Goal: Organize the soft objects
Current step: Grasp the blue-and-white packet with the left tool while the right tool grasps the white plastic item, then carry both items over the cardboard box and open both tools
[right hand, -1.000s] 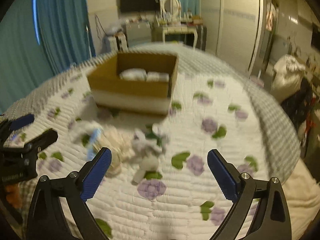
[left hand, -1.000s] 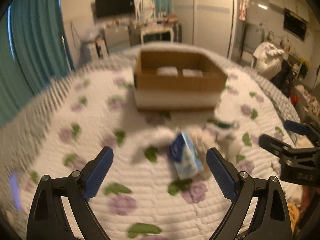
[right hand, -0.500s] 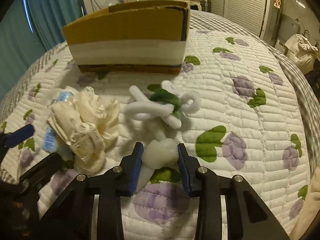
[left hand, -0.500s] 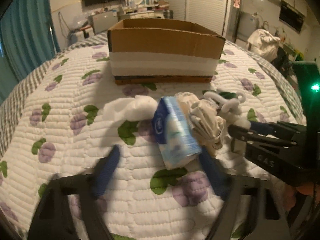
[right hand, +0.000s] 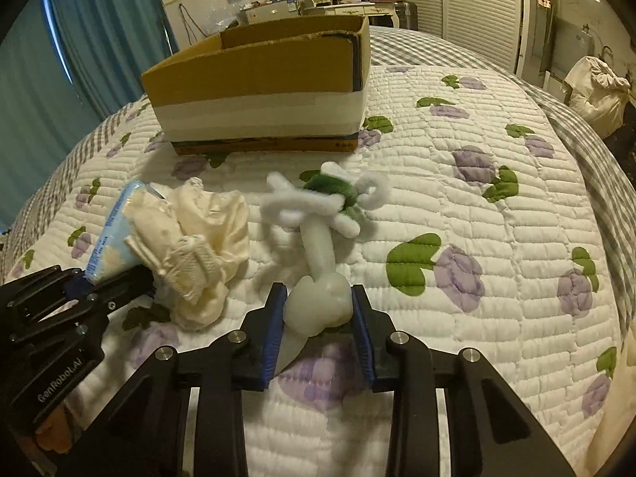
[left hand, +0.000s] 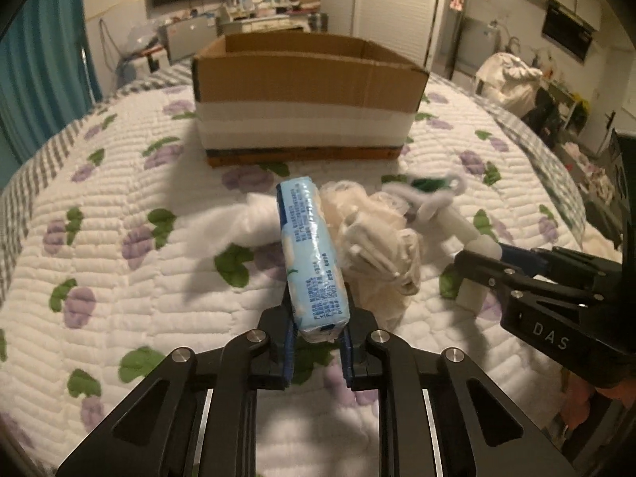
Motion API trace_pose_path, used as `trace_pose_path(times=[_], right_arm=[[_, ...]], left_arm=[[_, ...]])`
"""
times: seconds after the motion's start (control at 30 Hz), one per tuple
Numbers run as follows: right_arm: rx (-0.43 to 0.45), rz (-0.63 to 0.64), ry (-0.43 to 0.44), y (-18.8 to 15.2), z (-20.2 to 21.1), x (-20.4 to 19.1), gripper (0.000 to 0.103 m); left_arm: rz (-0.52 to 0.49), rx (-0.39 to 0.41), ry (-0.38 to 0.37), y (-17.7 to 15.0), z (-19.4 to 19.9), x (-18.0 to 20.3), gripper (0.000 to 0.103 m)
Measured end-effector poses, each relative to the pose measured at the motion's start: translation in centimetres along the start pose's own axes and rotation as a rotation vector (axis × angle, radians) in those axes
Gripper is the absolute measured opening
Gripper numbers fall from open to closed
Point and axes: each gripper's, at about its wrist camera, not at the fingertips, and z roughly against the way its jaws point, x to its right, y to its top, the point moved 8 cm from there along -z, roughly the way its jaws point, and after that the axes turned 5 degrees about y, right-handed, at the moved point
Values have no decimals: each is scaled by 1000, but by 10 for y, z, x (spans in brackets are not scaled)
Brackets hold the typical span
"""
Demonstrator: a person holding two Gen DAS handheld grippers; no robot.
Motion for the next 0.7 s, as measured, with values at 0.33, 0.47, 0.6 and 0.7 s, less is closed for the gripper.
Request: trace_pose_path(times=[0.33, 0.47, 0.6, 0.7], right_arm=[[113, 33, 21, 18, 67, -39, 32], [161, 65, 13, 26, 94, -56, 32], [209, 83, 11, 40, 118, -68, 32], [250, 100, 9, 58, 136, -75, 32]], left_arm=[[28, 100, 4, 16, 70, -10, 17], [32, 159, 14, 28, 99, -15, 17], [25, 201, 18, 41, 119, -18, 17], [8, 233, 25, 56, 129, -20, 17]])
